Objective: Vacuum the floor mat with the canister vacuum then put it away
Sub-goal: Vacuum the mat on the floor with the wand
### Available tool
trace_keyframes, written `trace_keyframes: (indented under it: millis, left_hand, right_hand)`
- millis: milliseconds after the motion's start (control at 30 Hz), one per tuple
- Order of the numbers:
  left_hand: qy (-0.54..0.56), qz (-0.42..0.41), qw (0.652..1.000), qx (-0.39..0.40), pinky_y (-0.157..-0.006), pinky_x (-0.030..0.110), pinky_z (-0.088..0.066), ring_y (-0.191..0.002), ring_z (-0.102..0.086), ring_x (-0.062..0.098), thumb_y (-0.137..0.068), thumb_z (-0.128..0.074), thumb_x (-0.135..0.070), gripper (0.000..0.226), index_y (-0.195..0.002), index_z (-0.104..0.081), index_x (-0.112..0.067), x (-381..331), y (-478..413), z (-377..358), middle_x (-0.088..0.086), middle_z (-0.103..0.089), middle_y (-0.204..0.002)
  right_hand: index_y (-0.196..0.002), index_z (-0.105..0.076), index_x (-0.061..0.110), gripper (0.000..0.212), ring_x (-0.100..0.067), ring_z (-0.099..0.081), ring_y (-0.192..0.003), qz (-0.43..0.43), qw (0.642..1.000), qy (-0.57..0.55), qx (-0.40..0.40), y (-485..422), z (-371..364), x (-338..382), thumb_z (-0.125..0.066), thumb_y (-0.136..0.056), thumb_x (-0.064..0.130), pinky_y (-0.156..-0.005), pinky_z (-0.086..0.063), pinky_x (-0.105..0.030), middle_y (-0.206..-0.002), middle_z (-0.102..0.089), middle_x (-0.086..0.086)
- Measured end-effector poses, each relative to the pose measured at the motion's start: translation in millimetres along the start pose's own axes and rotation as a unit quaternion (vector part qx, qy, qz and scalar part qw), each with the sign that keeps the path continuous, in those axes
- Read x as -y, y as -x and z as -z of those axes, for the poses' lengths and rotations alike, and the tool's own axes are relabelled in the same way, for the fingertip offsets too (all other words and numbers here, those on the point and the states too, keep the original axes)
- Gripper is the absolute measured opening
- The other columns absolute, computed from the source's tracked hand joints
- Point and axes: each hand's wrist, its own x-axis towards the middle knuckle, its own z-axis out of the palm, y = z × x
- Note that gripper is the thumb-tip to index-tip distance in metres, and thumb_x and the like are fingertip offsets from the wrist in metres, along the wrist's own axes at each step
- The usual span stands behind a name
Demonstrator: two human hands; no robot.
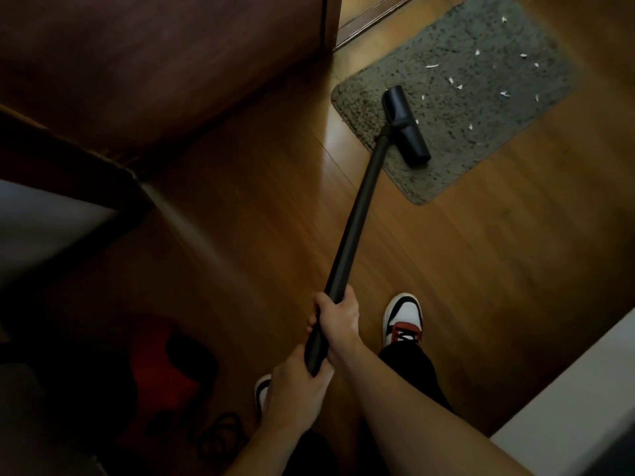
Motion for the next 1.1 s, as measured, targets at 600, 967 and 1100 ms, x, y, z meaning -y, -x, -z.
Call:
trace_keyframes:
  millis: [600, 967, 1100]
  left_hand:
    - [0.009, 0.009, 0.999, -0.033, -0.053, 0.024, -0.046, -0.062, -0.063, 0.013, -0.092, -0.056, -0.053, 0.029, -0.095, -0.059, -0.024, -140.1, -37.0, -76.2, -0.002, -0.065, -0.077]
    - [-0.04, 0.002, 0.998, -0.039, -0.064, 0.024, -0.052, -0.074, -0.065, 0.009, -0.094, -0.057, -0.045, 0.022, -0.108, -0.057, -0.027, -100.5, -14.9, -48.9, -0.006, -0.066, -0.086]
    - [-0.026, 0.009, 0.999, -0.022, -0.054, 0.016, -0.04, -0.074, -0.061, 0.003, -0.097, -0.055, -0.041, 0.018, -0.11, -0.054, -0.029, -69.9, 0.8, -29.4, -0.007, -0.065, -0.088]
  right_hand:
    - [-0.122, -0.049, 0.019, 0.028, -0.015, -0.053, -0.045, 0.008, 0.999, 0.031, 0.005, -67.4, 95.3, 119.1, -0.062, -0.098, 0.018, -0.048, -0.051, -0.031, -0.068, -0.056, -0.006]
    - [-0.125, -0.047, 0.019, 0.029, -0.013, -0.055, -0.048, -0.01, 1.0, 0.02, 0.01, -37.5, 64.5, 85.5, -0.06, -0.099, 0.015, -0.048, -0.052, -0.029, -0.077, -0.056, -0.009]
    - [-0.128, -0.049, 0.016, 0.032, -0.012, -0.055, -0.049, -0.019, 1.0, 0.015, 0.0, -18.3, 41.8, 56.4, -0.061, -0.098, 0.017, -0.047, -0.051, -0.028, -0.078, -0.057, -0.009]
